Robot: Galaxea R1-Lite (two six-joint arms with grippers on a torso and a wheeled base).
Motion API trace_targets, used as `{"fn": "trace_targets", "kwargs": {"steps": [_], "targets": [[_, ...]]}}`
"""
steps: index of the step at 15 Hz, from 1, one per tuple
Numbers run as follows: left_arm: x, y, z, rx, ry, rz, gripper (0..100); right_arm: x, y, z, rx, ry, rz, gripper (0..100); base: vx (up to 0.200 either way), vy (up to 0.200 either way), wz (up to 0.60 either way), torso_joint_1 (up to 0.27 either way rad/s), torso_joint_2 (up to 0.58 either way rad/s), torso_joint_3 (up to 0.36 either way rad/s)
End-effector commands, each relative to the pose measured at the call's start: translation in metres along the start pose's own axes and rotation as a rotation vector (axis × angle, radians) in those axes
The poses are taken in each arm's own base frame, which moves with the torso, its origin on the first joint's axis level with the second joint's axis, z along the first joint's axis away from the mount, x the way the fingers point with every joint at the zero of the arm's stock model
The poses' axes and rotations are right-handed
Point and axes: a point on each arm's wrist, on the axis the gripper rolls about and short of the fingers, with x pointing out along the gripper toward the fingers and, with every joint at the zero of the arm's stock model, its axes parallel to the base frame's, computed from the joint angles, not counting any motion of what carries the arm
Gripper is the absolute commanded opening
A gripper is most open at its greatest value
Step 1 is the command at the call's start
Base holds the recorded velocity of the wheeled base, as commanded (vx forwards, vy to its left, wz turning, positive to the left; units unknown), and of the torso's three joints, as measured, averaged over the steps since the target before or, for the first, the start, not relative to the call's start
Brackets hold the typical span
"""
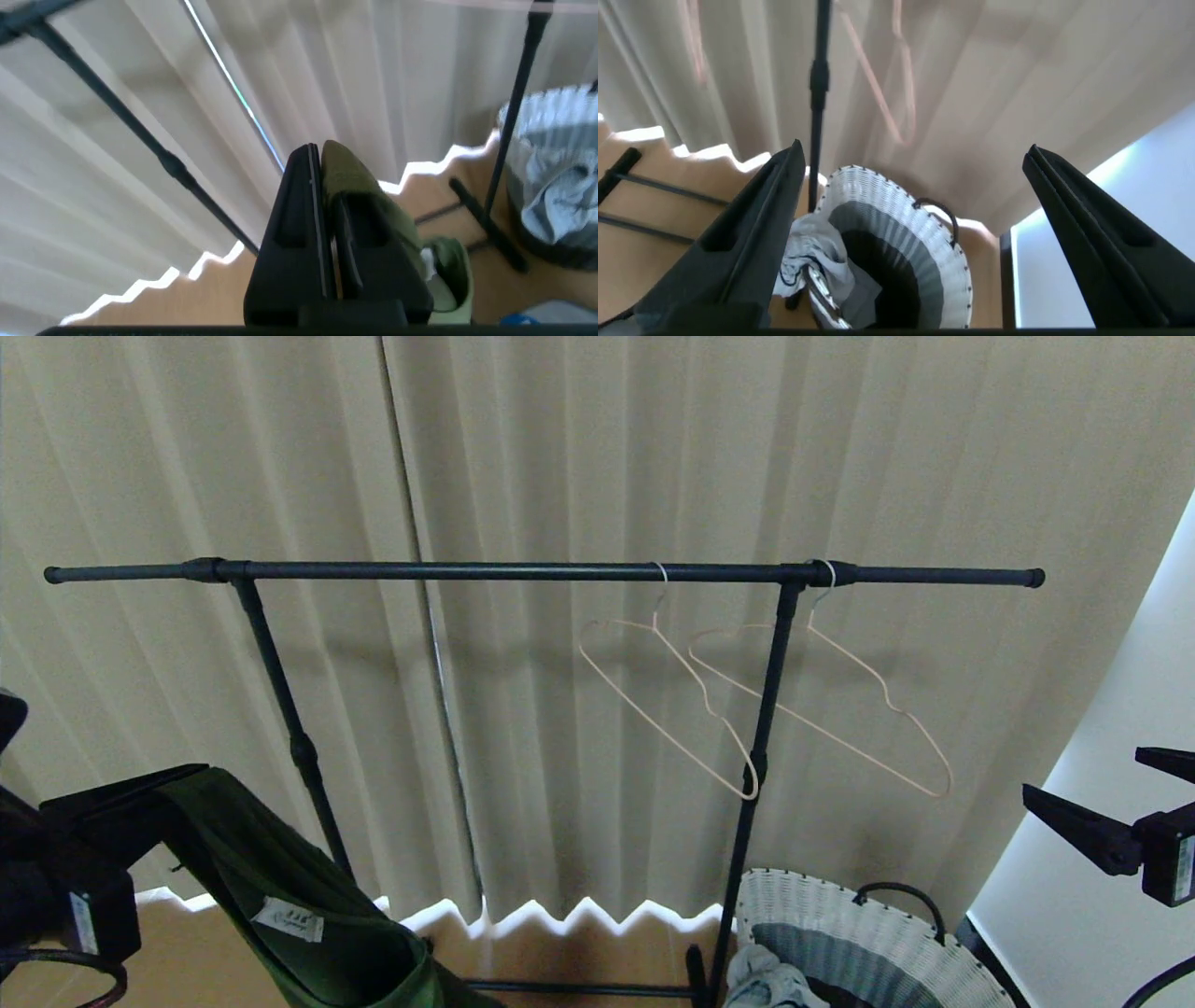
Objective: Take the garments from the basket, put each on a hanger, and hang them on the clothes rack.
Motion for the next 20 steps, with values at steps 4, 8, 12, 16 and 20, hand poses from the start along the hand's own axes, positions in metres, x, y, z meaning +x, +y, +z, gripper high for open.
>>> {"fn": "trace_targets", "kwargs": {"steps": [4, 8, 12, 16, 20], "targets": [[0.002, 0.000, -0.001, -0.004, 0.009, -0.001, 0, 0.002, 0.000, 0.000, -0.004, 0.007, 0.003, 100, 0.150, 0.000, 0.00, -0.002, 0.00, 0.005], [0.002, -0.001, -0.004, -0.003, 0.021, -0.005, 0, 0.002, 0.000, -0.001, -0.004, 0.010, 0.003, 100, 0.200, 0.000, 0.00, 0.006, 0.00, 0.001], [0.002, -0.006, -0.019, 0.003, 0.041, -0.013, 0, 0.013, -0.001, 0.006, -0.004, 0.025, 0.011, 100, 0.050, 0.000, 0.00, 0.002, 0.00, 0.001], [0.003, -0.009, -0.028, 0.004, 0.014, -0.001, 0, 0.045, -0.005, 0.023, -0.004, 0.097, 0.027, 100, 0.000, 0.000, 0.00, 0.000, 0.00, 0.000], [-0.005, -0.010, -0.029, 0.002, -0.018, -0.004, 0, 0.069, -0.008, 0.041, -0.071, 0.225, 0.117, 100, 0.000, 0.000, 0.00, 0.000, 0.00, 0.000]]}}
